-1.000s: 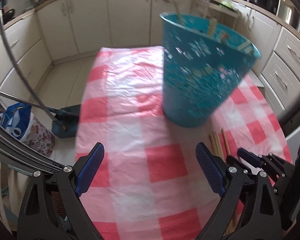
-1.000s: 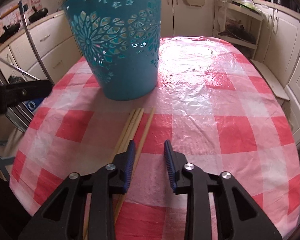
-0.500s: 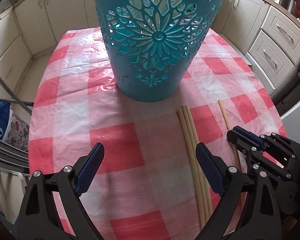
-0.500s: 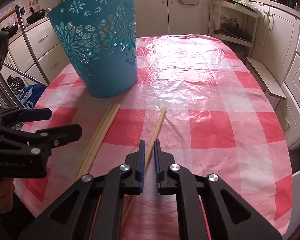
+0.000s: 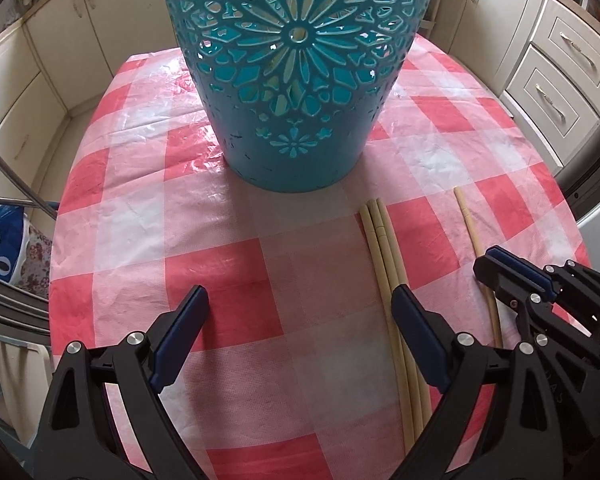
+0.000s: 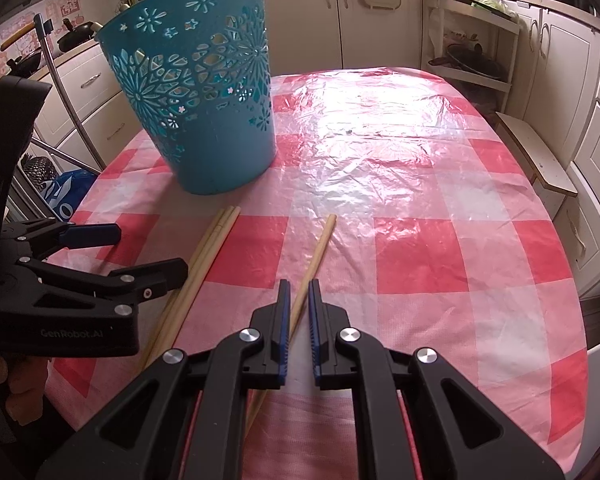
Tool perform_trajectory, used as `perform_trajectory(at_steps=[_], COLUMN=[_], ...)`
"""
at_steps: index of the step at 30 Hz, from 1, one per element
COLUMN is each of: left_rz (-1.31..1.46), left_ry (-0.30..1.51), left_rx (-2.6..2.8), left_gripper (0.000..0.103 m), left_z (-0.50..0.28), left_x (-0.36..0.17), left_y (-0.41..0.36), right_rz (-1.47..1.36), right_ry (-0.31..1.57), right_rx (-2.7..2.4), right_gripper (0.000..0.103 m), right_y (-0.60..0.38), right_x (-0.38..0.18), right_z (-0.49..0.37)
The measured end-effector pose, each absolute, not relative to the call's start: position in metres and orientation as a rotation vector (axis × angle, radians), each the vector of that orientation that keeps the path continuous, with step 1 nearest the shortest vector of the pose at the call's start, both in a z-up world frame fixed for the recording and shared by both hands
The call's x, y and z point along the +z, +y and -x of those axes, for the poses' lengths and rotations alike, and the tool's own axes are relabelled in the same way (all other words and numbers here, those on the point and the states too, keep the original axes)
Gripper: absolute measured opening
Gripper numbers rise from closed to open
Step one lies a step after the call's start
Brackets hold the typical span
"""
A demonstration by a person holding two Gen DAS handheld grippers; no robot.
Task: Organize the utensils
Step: 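Close the left tool on a wooden stick while the right tool grasps another stick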
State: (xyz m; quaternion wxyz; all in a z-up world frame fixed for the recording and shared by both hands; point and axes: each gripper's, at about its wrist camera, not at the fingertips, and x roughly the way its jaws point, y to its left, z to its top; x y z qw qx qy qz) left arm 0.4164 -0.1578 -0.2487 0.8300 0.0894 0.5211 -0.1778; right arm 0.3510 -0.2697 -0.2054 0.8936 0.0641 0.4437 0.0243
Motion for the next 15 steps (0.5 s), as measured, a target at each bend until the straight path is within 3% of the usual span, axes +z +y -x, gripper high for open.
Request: perform_trajectory(at_steps=[10, 15], left_rz=[-0.226, -0.236], left_ry=[1.097, 1.054], left_rx=[-0.356, -0.384], left_gripper=[0.087, 0.071], left_z=[-0.416, -0.411], left_x=[-0.250, -0.248], left_y=[-0.159, -0.169], right_rz=[-0.139, -0.140], right_ry=[0.917, 0.913], right_rx=[0.043, 0.024], right_gripper=[0.010, 0.010], right_y=[-0.270, -0.269], right_x=[-0.205, -0.206], right_z=[-0.352, -0.358])
